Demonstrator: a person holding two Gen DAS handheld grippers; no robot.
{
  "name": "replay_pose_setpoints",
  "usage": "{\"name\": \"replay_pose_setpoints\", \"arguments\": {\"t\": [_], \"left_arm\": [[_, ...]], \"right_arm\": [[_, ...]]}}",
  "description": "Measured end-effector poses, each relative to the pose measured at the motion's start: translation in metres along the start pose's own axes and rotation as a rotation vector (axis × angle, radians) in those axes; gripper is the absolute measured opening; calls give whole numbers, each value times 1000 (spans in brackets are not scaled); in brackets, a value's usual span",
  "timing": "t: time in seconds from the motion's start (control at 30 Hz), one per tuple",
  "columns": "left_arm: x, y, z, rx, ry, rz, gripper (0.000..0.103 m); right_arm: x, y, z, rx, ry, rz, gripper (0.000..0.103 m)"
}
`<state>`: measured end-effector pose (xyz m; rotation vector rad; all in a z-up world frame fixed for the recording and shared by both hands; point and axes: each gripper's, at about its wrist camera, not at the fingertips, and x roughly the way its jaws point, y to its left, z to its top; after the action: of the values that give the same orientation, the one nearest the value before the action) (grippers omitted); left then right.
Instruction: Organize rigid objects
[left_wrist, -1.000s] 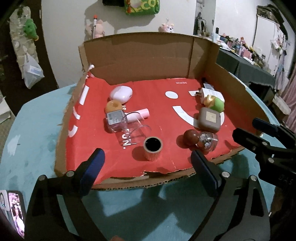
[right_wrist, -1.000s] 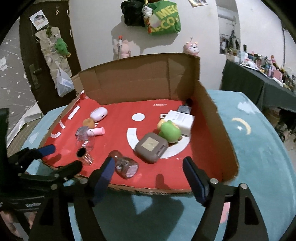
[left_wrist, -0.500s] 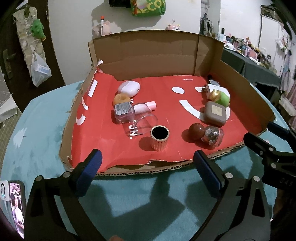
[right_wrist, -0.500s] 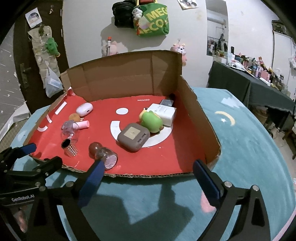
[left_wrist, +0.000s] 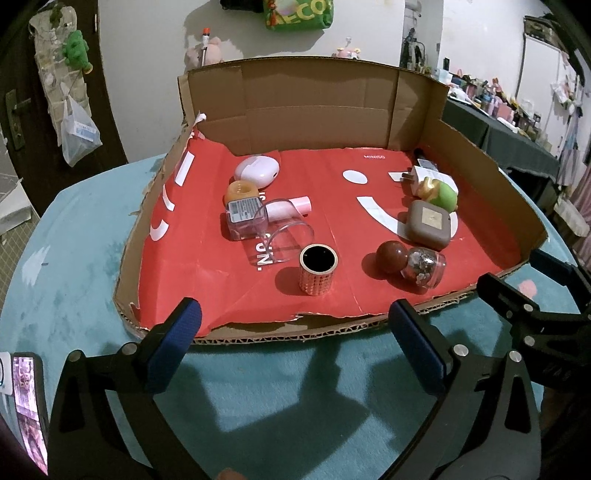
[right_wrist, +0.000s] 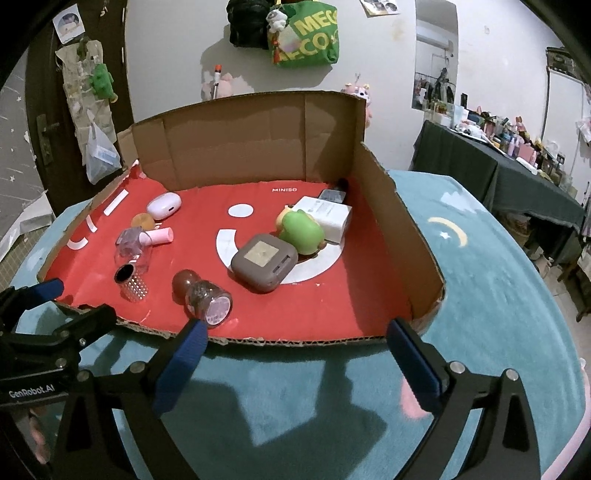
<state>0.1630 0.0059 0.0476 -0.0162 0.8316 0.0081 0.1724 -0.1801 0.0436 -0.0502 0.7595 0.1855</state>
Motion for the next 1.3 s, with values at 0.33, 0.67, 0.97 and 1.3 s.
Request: {"name": "replay_pose_setpoints", "arguments": {"t": [0.33,0.67,0.97,1.3], "left_arm": [[0,1,-2,-7,4,-10,103],[-1,1,-1,-6,3,-9,103],[-1,-2,-1,14,0,5,103],[-18,-7,-5,29,-27,14,103]], "right_arm": [[0,2,-1,-2,2,-3,102],[0,1,-1,-3,3,-3,102],[0,2,-2,5,8,6,102],[-15,0,-1,15,-8,33,102]]}}
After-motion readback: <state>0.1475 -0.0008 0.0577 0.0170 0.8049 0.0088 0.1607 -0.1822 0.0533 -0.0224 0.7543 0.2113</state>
